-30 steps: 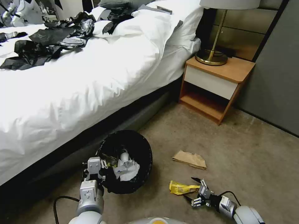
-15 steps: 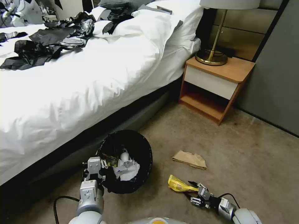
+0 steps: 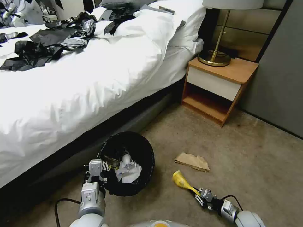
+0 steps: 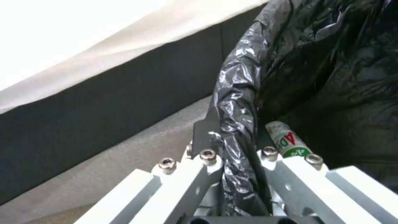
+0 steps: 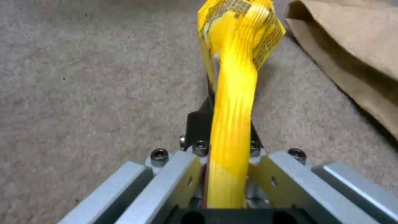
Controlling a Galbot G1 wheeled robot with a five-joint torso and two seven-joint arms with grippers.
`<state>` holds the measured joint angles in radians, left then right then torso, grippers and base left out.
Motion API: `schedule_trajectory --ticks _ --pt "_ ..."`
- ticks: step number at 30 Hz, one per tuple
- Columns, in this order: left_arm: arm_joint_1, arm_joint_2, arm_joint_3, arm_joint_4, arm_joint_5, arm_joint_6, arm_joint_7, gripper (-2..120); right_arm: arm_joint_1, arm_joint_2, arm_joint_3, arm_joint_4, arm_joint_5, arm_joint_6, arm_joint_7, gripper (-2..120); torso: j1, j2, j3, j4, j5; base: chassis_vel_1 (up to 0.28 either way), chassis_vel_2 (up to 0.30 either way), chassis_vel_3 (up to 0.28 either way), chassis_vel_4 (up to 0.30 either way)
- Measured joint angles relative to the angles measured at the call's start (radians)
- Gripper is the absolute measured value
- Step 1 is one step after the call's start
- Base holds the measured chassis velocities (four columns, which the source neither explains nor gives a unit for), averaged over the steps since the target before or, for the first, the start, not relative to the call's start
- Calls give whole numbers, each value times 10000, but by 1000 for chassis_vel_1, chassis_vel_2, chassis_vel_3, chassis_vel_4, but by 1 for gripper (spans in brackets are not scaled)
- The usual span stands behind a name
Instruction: Pick up the trash bin, then pick up the garbage from the floor and place it into the trash bin.
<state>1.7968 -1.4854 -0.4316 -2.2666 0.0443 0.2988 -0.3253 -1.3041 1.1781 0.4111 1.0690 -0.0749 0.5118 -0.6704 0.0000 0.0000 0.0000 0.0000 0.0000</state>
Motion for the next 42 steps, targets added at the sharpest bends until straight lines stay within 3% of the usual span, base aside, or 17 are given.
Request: schedule_trajectory --ticks 6,14,16,18,19,23,27,28,31,35,42 --pt "-2 -1 1 3 0 2 0 1 41 38 11 47 78 71 3 0 0 0 0 0 0 0 0 0 0" --pt "8 -4 2 33 3 6 -1 1 -188 92 161 1363 1094 158 408 0 0 0 0 1 0 0 0 0 0" --pt "10 -8 6 61 14 6 -1 1 -434 91 306 2555 1669 88 591 0 0 0 0 1 0 0 0 0 0" --pt "8 -10 6 71 21 6 0 1 -539 76 343 2986 1886 16 670 0 0 0 0 1 0 0 0 0 0" --pt "1 -14 14 84 38 6 -1 1 -729 49 404 3866 2280 -95 851 0 0 0 0 -1 -1 0 0 0 0" --pt "-2 -14 35 104 63 6 -1 1 -860 34 439 4641 2557 -173 1030 0 0 0 0 -1 -1 0 0 0 0" --pt "0 -4 122 165 139 6 12 1 -1104 -60 280 7467 3338 -513 1833 0 0 0 0 1 -3 0 0 0 0" --pt "0 -4 122 165 139 6 12 1 -1104 -60 280 7467 3338 -513 1833 0 0 0 0 1 -3 0 0 0 0" --pt "-5 -13 168 173 171 8 19 1 -1186 -197 -471 8762 3405 -686 2475 0 0 0 0 1 -2 0 0 0 0" --pt "-5 -17 184 173 184 10 23 1 -1253 -230 -1449 9455 3201 -848 2893 0 0 0 0 0 -2 0 0 0 0" --pt "3 -57 224 174 249 11 28 1 -1068 -182 -3120 9023 2332 -1027 3265 0 0 0 0 0 0 0 0 0 0"
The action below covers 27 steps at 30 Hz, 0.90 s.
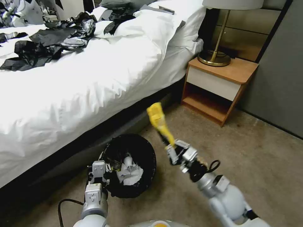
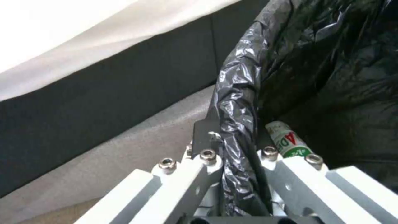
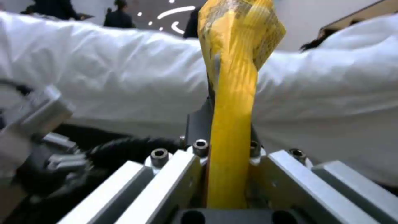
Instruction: Pick up the trash bin, then pick up the garbage from the floor and place it into the trash bin.
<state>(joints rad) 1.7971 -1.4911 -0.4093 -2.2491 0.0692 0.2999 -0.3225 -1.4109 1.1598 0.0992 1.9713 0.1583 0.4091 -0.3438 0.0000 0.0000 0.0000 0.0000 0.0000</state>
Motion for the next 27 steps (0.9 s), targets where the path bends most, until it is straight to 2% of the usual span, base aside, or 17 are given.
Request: schedule_trajectory --ticks 6,23,27 --pt "11 -56 47 0 90 0 6 1 456 321 -1141 -1121 -446 -143 225 0 1 0 0 0 0 0 0 0 0" --pt "76 -133 133 5 246 -5 15 1 1066 964 -1621 -2906 -621 -272 441 0 0 0 0 0 0 0 0 0 0" --pt "74 -131 133 -6 248 -7 15 1 1077 991 -1595 -3069 -723 -311 510 12 0 0 0 0 0 0 0 0 0"
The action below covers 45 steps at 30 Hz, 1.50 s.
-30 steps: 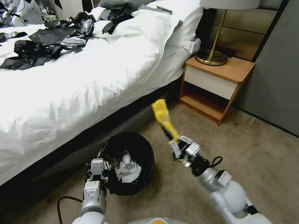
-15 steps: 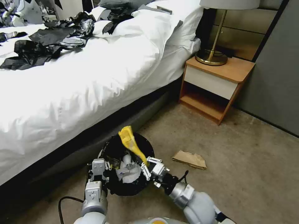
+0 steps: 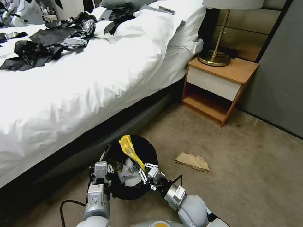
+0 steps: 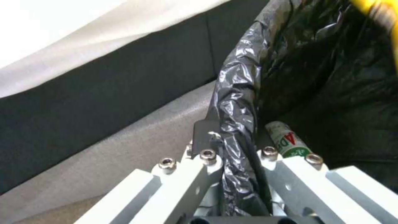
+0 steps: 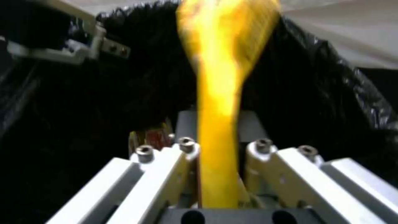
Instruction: Pick up the trash bin, then pick up the garbage from the floor and place it into the trash bin.
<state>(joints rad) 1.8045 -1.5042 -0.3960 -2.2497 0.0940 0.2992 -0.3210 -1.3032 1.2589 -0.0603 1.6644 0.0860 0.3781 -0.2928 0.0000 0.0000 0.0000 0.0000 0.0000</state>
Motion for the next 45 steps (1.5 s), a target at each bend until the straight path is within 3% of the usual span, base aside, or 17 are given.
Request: schedule_trajectory --ticks 24,35,45 --pt "-23 23 -7 -53 -26 -12 5 1 -216 -118 16 57 -115 -25 11 98 0 0 0 0 1 0 0 0 0" --pt "-21 30 -9 -85 -28 -11 7 1 -276 -159 99 427 -108 -31 -1 100 0 0 0 0 1 0 0 0 0" --pt "-155 88 -78 137 -102 5 8 1 -1045 -310 1651 3629 -47 -19 205 100 0 0 0 1 0 0 0 0 0"
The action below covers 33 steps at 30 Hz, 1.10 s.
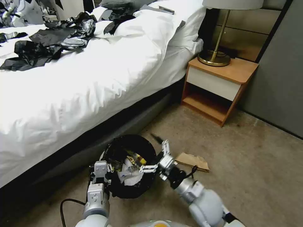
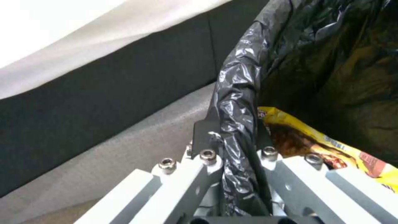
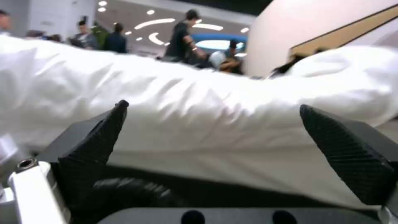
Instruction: Pick up the trash bin, then pick up the garbage from the floor and place it into the trash bin.
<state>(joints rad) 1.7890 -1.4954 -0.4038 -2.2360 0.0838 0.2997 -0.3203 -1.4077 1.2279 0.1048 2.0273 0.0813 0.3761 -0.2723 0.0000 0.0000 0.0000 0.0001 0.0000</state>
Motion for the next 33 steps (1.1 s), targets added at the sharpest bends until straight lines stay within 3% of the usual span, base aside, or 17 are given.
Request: schedule_trajectory --ticks 6,12,22,33 --pt "-44 39 -116 2 -142 23 0 1 -841 222 1346 1089 -383 119 725 100 -1 0 0 -1 0 0 0 0 0" --pt "-83 43 -131 -3 -183 39 0 1 -1628 333 2215 1208 -536 436 1142 100 0 0 0 -1 1 0 0 0 0" --pt "-52 58 -201 -48 -238 50 -4 1 -2856 1048 3260 203 -712 1182 2275 100 0 0 0 -1 1 0 0 0 0" --pt "-53 15 -177 -51 -222 64 -9 1 -3191 1170 3800 -940 -611 1918 2358 100 -1 0 0 0 0 0 0 0 0"
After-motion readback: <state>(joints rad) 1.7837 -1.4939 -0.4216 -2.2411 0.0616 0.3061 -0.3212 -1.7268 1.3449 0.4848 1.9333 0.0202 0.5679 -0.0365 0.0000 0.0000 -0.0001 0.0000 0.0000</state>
